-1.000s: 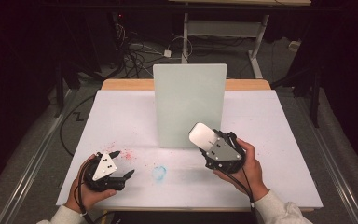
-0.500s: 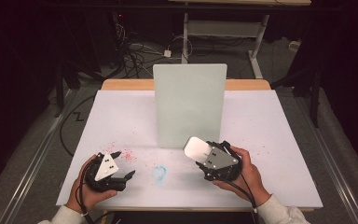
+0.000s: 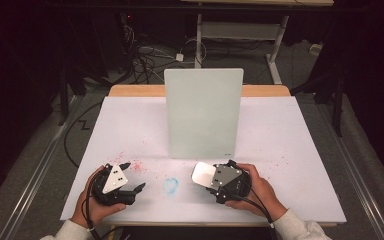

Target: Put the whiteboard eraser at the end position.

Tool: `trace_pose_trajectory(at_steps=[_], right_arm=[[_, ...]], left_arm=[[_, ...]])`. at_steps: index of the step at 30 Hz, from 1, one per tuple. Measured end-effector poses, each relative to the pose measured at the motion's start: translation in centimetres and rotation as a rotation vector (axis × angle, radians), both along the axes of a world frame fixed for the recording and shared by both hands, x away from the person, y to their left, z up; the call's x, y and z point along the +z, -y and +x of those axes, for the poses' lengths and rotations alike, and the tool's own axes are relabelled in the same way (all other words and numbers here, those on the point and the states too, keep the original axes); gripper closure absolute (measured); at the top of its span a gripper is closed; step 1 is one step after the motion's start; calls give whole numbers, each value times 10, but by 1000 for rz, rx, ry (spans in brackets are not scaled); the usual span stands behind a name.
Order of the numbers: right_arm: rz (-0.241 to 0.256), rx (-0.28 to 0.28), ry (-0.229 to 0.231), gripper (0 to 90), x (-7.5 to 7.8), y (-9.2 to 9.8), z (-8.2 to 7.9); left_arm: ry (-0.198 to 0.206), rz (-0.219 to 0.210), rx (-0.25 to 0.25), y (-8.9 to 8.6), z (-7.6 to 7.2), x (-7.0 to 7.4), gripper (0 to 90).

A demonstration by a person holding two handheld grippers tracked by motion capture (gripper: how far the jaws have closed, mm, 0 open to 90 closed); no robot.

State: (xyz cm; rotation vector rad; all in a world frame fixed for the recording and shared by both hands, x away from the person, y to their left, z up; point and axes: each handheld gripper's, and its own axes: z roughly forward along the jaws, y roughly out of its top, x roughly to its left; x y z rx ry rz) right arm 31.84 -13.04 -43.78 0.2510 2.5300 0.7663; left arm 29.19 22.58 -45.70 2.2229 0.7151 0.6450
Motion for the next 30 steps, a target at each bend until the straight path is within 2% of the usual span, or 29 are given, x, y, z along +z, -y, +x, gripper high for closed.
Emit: trace_pose_trajectory(at_steps=[4,16,19,23,24,25,26,27,30], right_arm=[[-25,17,-29,309,-6,-6,2],[-69,63,-64,306,-15,-21,-1],[-66,70,-73,305,-16,-23,-3],[-37,69,-88,303,-16,-22,-3],[-17,74,-84,304,-14,-21,-2],[20,48,-89,313,-13,-21,-3],[43,50,-88,308,-11,-19,-2],[55,44,-88,302,-9,-18,-2],[69,47,-84,304,-7,-16,-2]], left_arm=[[-4,0,-1,-1,0,0,196],[-6,1,-2,1,0,0,196],[-8,0,-3,0,0,-1,196],[-9,3,-5,1,0,-1,196],[-9,3,-5,1,0,-1,196],[-9,3,-5,1,0,-1,195],[-9,3,-5,1,0,-1,196],[-9,3,-4,1,0,-1,196],[-10,5,-6,1,1,-1,196]])
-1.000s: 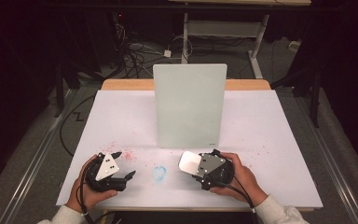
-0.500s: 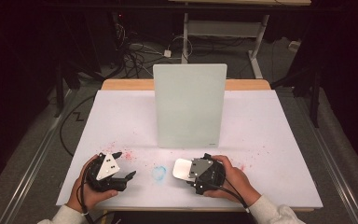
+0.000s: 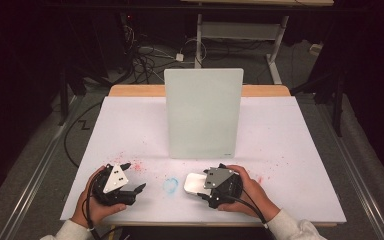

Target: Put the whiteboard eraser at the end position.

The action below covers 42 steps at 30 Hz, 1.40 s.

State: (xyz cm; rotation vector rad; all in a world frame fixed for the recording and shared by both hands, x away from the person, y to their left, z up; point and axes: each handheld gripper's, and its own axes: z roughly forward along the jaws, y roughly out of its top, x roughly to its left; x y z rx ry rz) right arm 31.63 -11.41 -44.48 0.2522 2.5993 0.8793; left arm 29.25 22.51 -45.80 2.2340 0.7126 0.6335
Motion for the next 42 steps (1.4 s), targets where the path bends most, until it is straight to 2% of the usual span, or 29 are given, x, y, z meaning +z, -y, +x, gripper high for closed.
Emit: trace_pose_trajectory(at_steps=[3,7,13,23,29,42], right_arm=[[5,2,4,308,2,1,-1],[14,-5,33,316,8,6,0],[73,-90,95,313,20,21,2],[88,-171,166,283,31,39,7],[109,-230,180,259,34,51,10],[130,-314,213,249,38,80,15]], left_arm=[[-1,0,-4,0,0,0,195],[-1,-3,-2,-1,0,0,195],[-1,-5,-5,0,0,0,195],[-3,-1,-9,1,-1,0,196],[-9,7,-14,2,0,-2,196],[-9,6,-15,3,-1,-2,195]])
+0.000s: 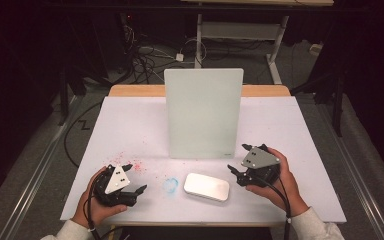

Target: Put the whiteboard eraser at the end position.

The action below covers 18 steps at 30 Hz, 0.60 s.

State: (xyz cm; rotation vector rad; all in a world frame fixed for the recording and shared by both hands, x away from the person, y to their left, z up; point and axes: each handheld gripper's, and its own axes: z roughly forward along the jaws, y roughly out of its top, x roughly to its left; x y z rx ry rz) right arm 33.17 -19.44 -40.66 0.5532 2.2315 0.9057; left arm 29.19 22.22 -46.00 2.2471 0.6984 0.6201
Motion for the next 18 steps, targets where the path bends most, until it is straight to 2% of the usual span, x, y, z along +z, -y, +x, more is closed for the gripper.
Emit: trace_pose_trajectory(at_steps=[7,18], right_arm=[[3,-54,20,239,-1,14,1],[18,-118,19,231,-6,38,0]], left_arm=[[-2,-1,1,0,0,0,196],[-5,-4,2,0,0,-1,195]])
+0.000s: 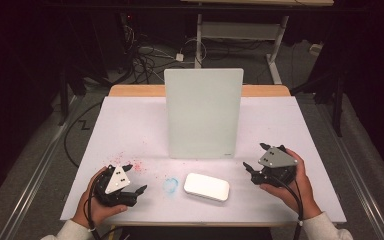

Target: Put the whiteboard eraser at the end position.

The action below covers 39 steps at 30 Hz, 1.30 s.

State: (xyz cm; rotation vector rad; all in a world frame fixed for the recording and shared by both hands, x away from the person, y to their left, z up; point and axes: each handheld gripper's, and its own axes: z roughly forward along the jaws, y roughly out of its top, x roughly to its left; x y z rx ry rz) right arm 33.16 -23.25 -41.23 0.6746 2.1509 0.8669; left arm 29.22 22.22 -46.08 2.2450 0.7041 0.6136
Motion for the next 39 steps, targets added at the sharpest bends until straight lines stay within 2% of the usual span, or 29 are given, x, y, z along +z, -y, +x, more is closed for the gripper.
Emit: trace_pose_trajectory(at_steps=[4,12,20,22,25,28,30,32,34,39], right_arm=[[0,-23,1,230,-4,9,-1],[20,-20,-20,224,-19,23,-5],[99,-15,-6,182,-27,38,-14],[133,-17,-5,167,-30,42,-17],[159,-28,18,164,-37,46,-21],[206,-33,8,164,-44,48,-25],[210,-33,24,164,-47,49,-27],[222,-23,17,165,-48,49,-27],[203,-32,19,166,-49,47,-28],[207,-29,30,167,-46,44,-29]], left_arm=[[1,1,1,0,0,0,195],[-2,3,-1,3,-1,0,195],[3,5,10,4,-1,1,195],[7,3,15,4,0,1,195],[12,8,19,6,3,2,195],[13,10,25,6,5,1,195],[23,11,27,6,5,0,182],[34,10,31,5,3,1,168],[41,9,37,5,2,2,168],[41,19,37,5,1,1,168]])
